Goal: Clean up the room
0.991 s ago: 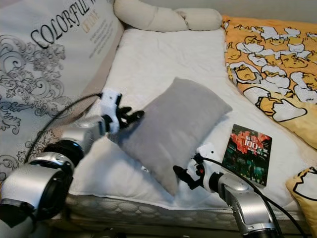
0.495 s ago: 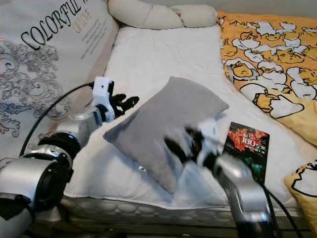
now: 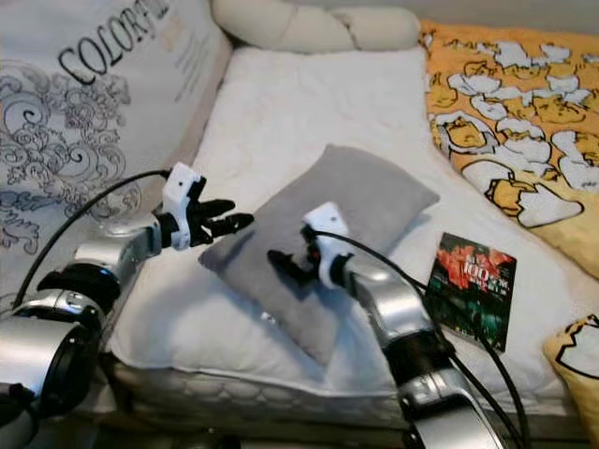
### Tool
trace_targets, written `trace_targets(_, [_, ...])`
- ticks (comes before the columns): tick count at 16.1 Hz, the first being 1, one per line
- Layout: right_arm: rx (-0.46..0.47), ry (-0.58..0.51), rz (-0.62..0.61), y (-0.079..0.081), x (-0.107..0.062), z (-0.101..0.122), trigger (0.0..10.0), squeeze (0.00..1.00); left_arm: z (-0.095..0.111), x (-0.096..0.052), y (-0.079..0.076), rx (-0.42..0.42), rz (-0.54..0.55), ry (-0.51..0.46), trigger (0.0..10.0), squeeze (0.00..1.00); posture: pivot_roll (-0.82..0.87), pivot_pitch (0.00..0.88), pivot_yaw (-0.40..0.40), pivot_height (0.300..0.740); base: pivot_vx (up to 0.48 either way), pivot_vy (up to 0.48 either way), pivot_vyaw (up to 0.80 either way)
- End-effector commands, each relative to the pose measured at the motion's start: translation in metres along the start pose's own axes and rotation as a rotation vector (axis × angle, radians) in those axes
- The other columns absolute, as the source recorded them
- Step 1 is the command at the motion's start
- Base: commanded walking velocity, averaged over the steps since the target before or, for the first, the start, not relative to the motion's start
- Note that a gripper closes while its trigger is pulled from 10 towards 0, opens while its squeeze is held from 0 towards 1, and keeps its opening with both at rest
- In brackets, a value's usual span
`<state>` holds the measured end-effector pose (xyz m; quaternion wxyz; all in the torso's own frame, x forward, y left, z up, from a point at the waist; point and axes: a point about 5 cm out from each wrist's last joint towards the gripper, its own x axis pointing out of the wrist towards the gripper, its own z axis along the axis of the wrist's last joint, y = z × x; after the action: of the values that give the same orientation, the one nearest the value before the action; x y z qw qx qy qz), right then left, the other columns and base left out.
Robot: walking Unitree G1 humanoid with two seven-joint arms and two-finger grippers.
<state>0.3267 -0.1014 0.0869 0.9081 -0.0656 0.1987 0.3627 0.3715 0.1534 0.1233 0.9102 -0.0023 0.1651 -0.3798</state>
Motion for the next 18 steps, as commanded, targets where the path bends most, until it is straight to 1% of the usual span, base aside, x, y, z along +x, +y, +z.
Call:
trace_targets(1, [-0.013, 0.066, -0.005, 0.000, 0.001, -0.013, 10.0, 0.00, 0.003, -0.002, 0.003, 0.010, 0.024, 0.000, 10.0, 0.00, -0.08, 0.005, 0.022, 0.740, 0.000, 0.000, 0.00])
trace_targets(2, [-0.019, 0.105, -0.002, 0.000, 0.000, -0.021, 10.0, 0.00, 0.004, -0.003, 0.005, 0.005, 0.043, -0.004, 10.0, 0.00, -0.08, 0.003, 0.020, 0.740, 0.000, 0.000, 0.00])
trace_targets(4, [-0.008, 0.134, -0.001, -0.002, -0.004, -0.028, 10.0, 0.00, 0.006, -0.003, 0.006, -0.002, 0.053, -0.015, 10.0, 0.00, -0.08, 0.002, 0.023, 0.740, 0.000, 0.000, 0.00])
trace_targets(5, [0.011, 0.181, -0.005, -0.005, -0.013, -0.043, 10.0, 0.00, 0.008, -0.002, 0.006, -0.017, 0.064, -0.033, 10.0, 0.00, -0.09, 0.001, 0.033, 0.740, 0.000, 0.000, 0.00])
trace_targets(6, [0.021, 0.204, -0.005, -0.007, -0.019, -0.051, 10.0, 0.00, 0.010, -0.001, 0.006, -0.025, 0.072, -0.039, 10.0, 0.00, -0.09, 0.001, 0.034, 0.740, 0.000, 0.000, 0.00])
trace_targets(7, [0.043, 0.223, -0.006, -0.009, -0.034, -0.064, 10.0, 0.00, 0.013, 0.004, 0.003, -0.040, 0.073, -0.043, 10.0, 0.00, -0.10, 0.004, 0.049, 0.740, 0.000, 0.000, 0.00])
trace_targets(8, [0.060, 0.221, -0.002, -0.009, -0.045, -0.071, 10.0, 0.00, 0.016, 0.009, -0.001, -0.042, 0.066, -0.043, 10.0, 0.00, -0.11, 0.007, 0.056, 0.740, 0.000, 0.000, 0.00])
trace_targets(9, [0.060, 0.221, -0.002, -0.009, -0.045, -0.071, 10.0, 0.00, 0.016, 0.009, -0.001, -0.042, 0.066, -0.043, 10.0, 0.00, -0.11, 0.007, 0.056, 0.740, 0.000, 0.000, 0.00])
trace_targets(10, [0.068, 0.218, 0.001, -0.009, -0.050, -0.074, 10.0, 0.00, 0.017, 0.012, -0.003, -0.037, 0.062, -0.042, 10.0, 0.00, -0.11, 0.009, 0.059, 0.740, 0.000, 0.000, 0.00])
trace_targets(11, [0.075, 0.209, 0.006, -0.008, -0.057, -0.076, 10.0, 0.00, 0.019, 0.017, -0.008, -0.031, 0.053, -0.044, 10.0, 0.00, -0.12, 0.012, 0.066, 0.740, 0.000, 0.000, 0.00])
trace_targets(12, [0.077, 0.192, 0.015, -0.007, -0.070, -0.080, 10.0, 0.00, 0.019, 0.027, -0.017, -0.024, 0.029, -0.030, 10.0, 0.00, -0.13, 0.014, 0.072, 0.740, 0.000, 0.000, 0.00])
trace_targets(13, [0.080, 0.185, 0.017, -0.006, -0.074, -0.081, 10.0, 0.00, 0.017, 0.030, -0.021, -0.018, 0.018, -0.018, 10.0, 0.00, -0.13, 0.015, 0.075, 0.740, 0.000, 0.000, 0.00])
trace_targets(14, [0.081, 0.177, 0.015, -0.006, -0.078, -0.081, 10.0, 0.00, 0.014, 0.034, -0.026, -0.009, 0.013, -0.002, 10.0, 0.00, -0.13, 0.016, 0.079, 0.740, 0.000, 0.000, 0.00])
trace_targets(15, [0.084, 0.164, 0.009, -0.006, -0.084, -0.080, 10.0, 0.00, 0.002, 0.040, -0.034, 0.001, 0.010, 0.037, 10.0, 0.00, -0.14, 0.016, 0.081, 0.740, 0.000, 0.000, 0.00])
trace_targets(16, [0.089, 0.159, 0.010, -0.006, -0.086, -0.080, 10.0, 0.00, -0.002, 0.042, -0.036, 0.005, 0.016, 0.048, 10.0, 0.00, -0.14, 0.016, 0.081, 0.740, 0.000, 0.000, 0.00])
trace_targets(18, [0.096, 0.159, 0.015, -0.004, -0.089, -0.081, 10.0, 0.00, -0.008, 0.043, -0.036, 0.003, 0.079, 0.046, 10.0, 0.00, -0.15, 0.021, 0.088, 0.740, 0.000, 0.000, 0.00])
